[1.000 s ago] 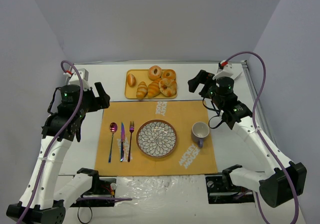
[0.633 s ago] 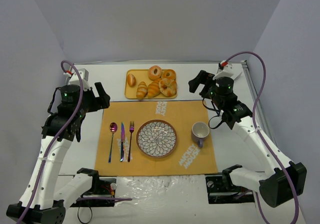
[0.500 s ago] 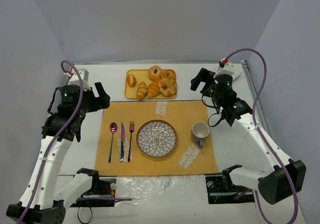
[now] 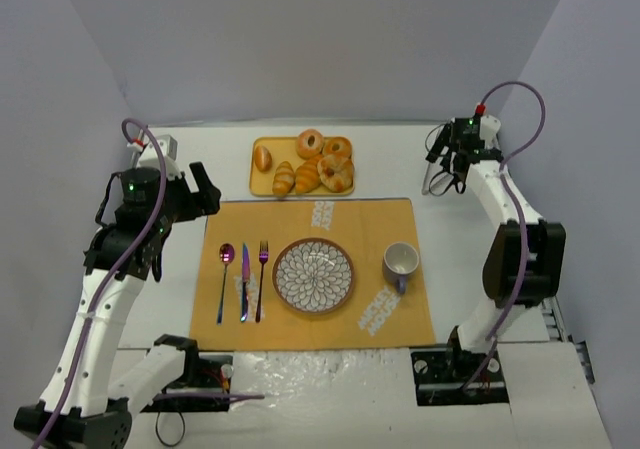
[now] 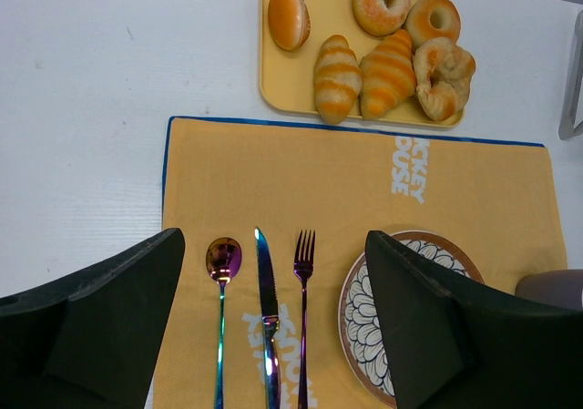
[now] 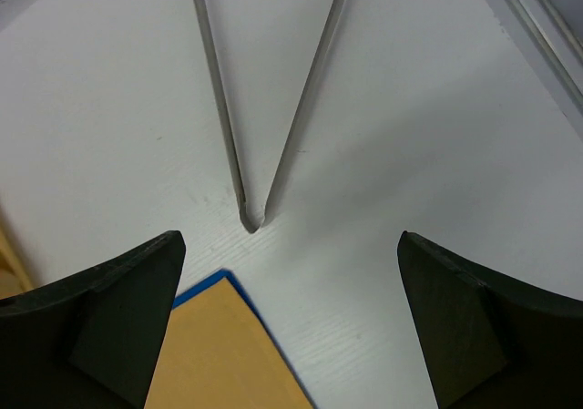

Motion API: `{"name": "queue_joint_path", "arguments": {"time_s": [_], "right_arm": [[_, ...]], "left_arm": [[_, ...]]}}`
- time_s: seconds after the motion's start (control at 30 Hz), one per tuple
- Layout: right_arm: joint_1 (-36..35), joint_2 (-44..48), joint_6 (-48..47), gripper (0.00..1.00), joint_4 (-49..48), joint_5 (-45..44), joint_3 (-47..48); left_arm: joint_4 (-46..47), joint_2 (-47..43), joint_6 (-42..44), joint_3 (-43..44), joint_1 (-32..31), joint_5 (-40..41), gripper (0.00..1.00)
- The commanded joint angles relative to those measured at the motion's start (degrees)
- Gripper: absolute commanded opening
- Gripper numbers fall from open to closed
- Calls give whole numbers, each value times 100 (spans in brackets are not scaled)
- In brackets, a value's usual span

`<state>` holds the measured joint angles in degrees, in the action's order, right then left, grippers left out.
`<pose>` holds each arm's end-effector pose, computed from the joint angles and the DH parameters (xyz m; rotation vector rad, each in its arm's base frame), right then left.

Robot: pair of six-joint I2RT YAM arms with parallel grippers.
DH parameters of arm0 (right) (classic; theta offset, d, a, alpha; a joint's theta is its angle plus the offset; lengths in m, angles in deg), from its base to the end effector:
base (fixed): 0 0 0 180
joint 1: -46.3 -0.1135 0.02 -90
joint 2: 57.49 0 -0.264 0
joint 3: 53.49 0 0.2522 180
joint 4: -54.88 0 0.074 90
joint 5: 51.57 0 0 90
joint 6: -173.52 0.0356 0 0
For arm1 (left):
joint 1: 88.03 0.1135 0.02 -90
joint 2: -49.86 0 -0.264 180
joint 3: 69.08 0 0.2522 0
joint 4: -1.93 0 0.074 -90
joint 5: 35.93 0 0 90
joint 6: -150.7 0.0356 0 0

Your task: Place the bread

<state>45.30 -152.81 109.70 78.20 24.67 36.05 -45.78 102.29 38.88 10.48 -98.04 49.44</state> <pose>0.3904 -0.0017 0.2982 0.5910 1.9766 0.0429 0.1826 -0.0352 0.3993 -0.1466 1.9494 -0.4471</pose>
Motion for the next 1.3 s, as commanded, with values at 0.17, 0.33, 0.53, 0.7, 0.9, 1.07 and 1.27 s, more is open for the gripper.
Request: {"name": "queue_joint_path", "arguments": {"time_s": [0.17, 0.33, 0.53, 0.7, 0.9, 1.07, 1.27], "right_arm": [[309, -1602, -113, 100, 293, 219, 1430], [379, -2222, -3, 100, 402, 294, 2047], [382, -2824, 18, 100, 501, 444, 2628], [382, -3031, 36, 100, 574, 445, 2851], [372, -3072, 90, 100, 592, 401, 2836], [329, -3135, 116, 100, 600, 373, 2819], [320, -3218, 177, 100, 592, 308, 2810]], "left_arm": [[390, 1, -103, 82, 52, -79, 77], [388, -3, -110, 84, 59, -89, 77], [390, -5, -112, 82, 78, -107, 77], [394, -4, -117, 82, 101, -122, 77], [408, 4, -139, 81, 132, -179, 77], [424, 4, -156, 73, 166, -231, 77], [426, 21, -157, 64, 175, -249, 77]]}}
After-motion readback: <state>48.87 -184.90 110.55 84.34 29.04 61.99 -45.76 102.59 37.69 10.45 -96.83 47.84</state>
